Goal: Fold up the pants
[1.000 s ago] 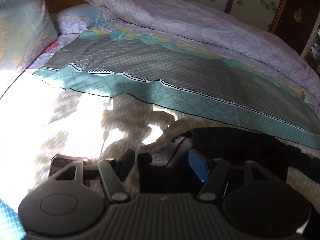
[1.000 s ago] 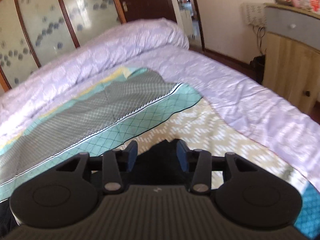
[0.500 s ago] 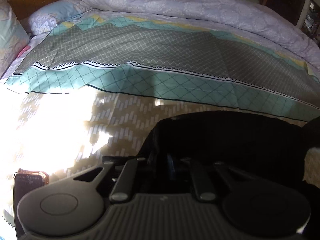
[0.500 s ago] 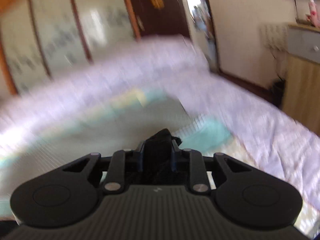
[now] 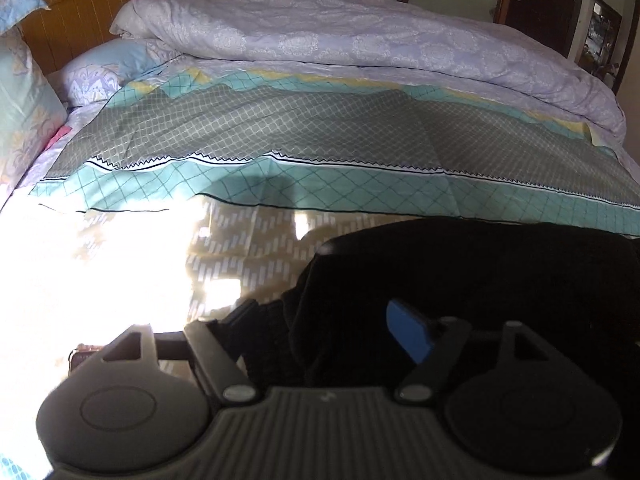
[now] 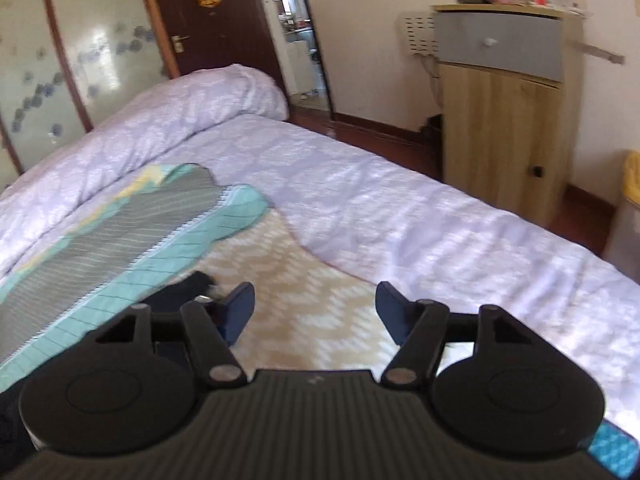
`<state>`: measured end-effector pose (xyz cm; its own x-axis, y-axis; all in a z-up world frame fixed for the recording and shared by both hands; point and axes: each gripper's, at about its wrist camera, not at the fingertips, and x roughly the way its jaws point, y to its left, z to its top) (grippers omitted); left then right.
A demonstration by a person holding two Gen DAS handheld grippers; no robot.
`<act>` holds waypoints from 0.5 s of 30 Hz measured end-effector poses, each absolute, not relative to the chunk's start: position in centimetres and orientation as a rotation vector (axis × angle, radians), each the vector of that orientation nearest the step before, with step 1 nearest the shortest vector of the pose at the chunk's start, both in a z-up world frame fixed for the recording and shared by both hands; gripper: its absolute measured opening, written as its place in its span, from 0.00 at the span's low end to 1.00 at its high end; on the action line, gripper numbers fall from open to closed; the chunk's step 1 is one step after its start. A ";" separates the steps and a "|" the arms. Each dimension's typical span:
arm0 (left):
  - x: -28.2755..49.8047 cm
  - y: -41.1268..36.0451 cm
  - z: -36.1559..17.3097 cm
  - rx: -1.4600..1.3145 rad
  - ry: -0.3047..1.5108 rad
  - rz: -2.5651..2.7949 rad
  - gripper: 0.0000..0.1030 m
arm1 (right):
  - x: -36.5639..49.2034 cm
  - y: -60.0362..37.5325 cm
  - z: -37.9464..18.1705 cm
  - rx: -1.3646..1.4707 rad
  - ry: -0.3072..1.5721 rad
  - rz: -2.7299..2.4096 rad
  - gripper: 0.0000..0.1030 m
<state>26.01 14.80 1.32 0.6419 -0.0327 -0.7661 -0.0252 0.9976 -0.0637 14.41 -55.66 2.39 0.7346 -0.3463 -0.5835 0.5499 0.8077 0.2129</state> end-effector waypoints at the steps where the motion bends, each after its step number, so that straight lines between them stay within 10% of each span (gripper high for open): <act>1: 26.6 14.8 1.0 -0.084 0.879 -0.008 0.77 | 15.8 -54.8 2.6 0.381 0.557 -0.474 0.68; 5: 29.1 14.9 -1.8 -0.097 0.945 0.021 0.80 | 21.5 -52.0 0.7 0.379 0.629 -0.389 0.69; 7: 30.1 15.1 -3.3 -0.101 0.979 0.048 0.64 | 24.2 -51.4 -1.4 0.352 0.688 -0.410 0.69; 8: 30.4 15.0 -3.7 -0.092 0.993 0.065 0.57 | 25.3 -51.4 -2.7 0.353 0.723 -0.423 0.64; 10: 30.5 14.4 -3.7 -0.025 0.977 0.099 0.34 | 26.7 -51.4 -5.0 0.367 0.800 -0.441 0.16; 15: 30.3 14.0 -2.2 0.024 0.951 0.045 0.35 | 25.4 -54.8 -5.1 0.240 0.720 -0.695 0.19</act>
